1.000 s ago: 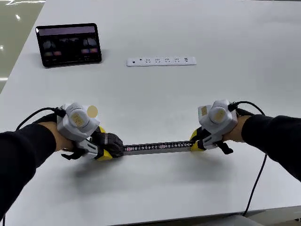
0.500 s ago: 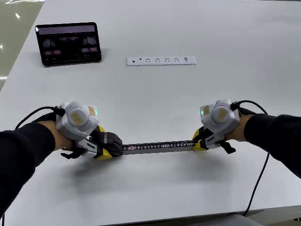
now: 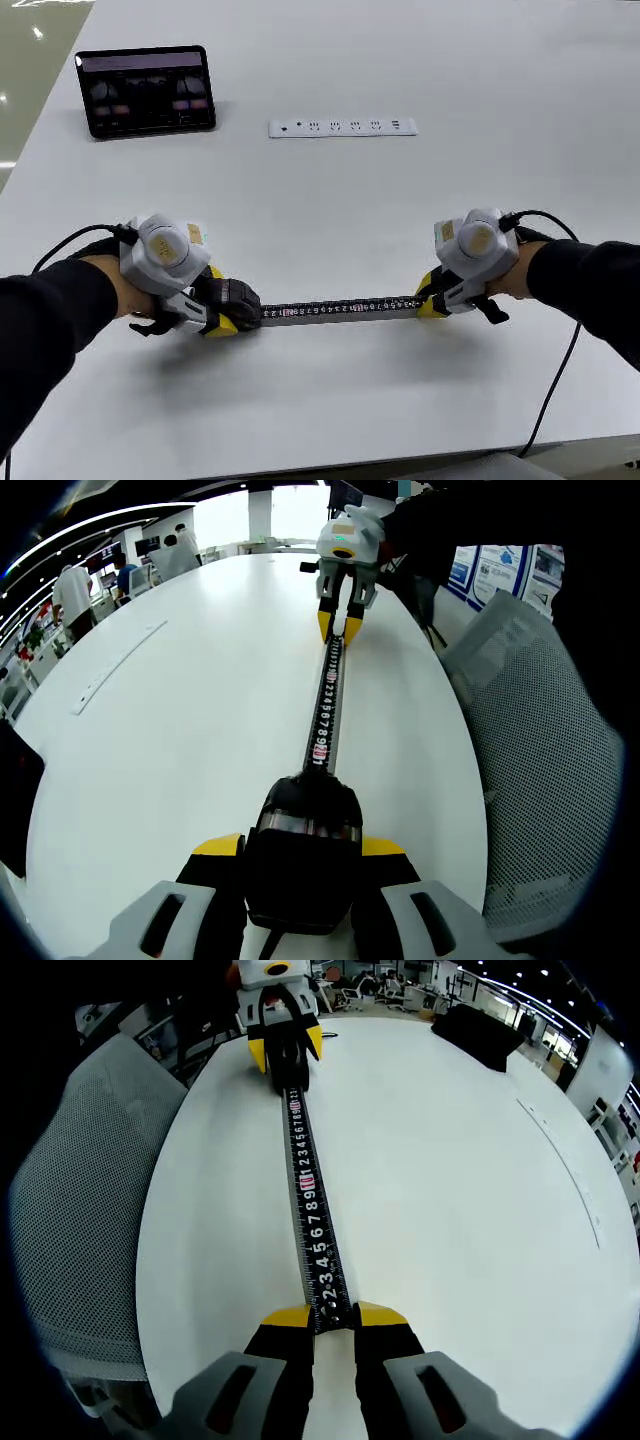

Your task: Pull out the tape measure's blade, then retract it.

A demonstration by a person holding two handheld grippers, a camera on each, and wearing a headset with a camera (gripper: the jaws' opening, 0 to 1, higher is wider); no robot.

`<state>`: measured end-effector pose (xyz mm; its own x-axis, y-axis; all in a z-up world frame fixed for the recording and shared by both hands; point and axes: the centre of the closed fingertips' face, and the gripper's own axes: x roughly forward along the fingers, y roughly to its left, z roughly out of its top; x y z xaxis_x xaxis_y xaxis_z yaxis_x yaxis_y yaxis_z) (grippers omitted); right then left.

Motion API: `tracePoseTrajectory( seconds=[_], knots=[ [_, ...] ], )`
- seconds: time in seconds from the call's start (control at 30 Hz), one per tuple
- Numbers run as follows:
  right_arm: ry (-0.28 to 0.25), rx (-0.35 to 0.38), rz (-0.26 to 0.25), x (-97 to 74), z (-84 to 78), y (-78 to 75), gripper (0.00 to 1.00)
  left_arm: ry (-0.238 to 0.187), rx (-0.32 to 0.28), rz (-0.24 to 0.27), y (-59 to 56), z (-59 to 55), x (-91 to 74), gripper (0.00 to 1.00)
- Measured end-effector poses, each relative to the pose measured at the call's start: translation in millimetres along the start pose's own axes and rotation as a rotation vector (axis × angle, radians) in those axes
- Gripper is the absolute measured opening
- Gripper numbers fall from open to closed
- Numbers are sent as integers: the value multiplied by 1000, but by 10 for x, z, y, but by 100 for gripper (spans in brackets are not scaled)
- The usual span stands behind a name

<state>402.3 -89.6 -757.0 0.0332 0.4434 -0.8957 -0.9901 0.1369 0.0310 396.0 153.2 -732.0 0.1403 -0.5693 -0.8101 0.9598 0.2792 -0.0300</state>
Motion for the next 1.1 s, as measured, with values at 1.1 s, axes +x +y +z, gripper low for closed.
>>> tracePoseTrajectory(
  seconds=[1.1],
  knots=[
    [9,-7,5,8,-20,-16,11,-27,-28,5,10,18,14,37]
  ],
)
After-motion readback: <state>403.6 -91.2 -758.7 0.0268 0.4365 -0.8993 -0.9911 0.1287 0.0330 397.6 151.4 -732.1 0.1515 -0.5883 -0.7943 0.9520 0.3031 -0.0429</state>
